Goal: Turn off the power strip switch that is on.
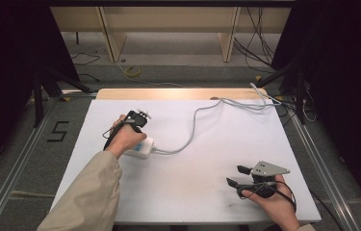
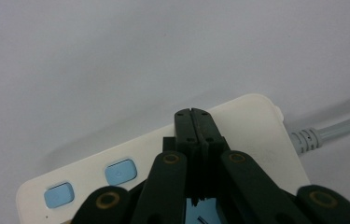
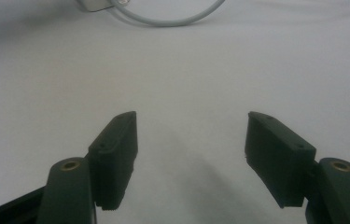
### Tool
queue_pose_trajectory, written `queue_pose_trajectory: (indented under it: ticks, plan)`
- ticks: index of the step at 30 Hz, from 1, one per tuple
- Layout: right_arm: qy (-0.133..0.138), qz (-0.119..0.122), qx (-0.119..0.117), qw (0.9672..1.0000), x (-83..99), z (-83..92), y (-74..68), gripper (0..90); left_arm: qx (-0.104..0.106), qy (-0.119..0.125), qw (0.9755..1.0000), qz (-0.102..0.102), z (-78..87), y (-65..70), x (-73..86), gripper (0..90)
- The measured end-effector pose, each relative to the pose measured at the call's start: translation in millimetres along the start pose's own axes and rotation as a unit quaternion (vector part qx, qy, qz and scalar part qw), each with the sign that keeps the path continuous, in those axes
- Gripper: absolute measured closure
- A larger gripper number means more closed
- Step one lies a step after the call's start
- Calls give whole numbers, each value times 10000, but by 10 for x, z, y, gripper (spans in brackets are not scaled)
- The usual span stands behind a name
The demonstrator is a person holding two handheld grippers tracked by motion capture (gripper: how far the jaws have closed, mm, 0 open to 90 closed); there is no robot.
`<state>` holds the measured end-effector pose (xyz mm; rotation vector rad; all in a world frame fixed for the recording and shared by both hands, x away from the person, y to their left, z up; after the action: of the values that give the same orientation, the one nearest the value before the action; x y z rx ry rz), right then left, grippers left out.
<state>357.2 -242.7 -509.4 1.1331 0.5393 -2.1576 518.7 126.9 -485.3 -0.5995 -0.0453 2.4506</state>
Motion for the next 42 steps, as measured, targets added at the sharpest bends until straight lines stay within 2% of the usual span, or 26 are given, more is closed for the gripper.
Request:
queue_pose_trajectory:
  ticks: [12, 29, 31, 33, 42]
  plan:
    - [7, 3, 3, 10000, -3, -3, 0, 355, -12, 85, 10000, 17, 1, 6, 12, 900]
    - [9, 0, 0, 10000, -4, -2, 1, 355, -52, 153, 9998, -106, 7, 14, 23, 900]
    - [9, 0, 1, 10000, -4, -2, 1, 356, -41, 246, 9997, -50, 37, 13, 8, 900]
    - [13, 3, 0, 10000, -5, -3, 1, 356, 91, 281, 9996, 4, 33, 26, 13, 900]
    - [14, 2, 3, 10000, -4, 0, 4, 355, 99, 386, 9992, 41, 47, 20, 25, 900]
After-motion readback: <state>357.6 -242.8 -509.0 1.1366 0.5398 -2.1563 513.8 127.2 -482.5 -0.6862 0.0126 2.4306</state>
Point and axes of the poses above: each handheld gripper's, and its own axes: z roughly backward along the jaws, x roughly out of its underside, y roughly to its right, the point moved 5 cm from there along -z, roughly forward along the jaws, and after that the axes turned 1 degree about -z, right-handed, at the moved point
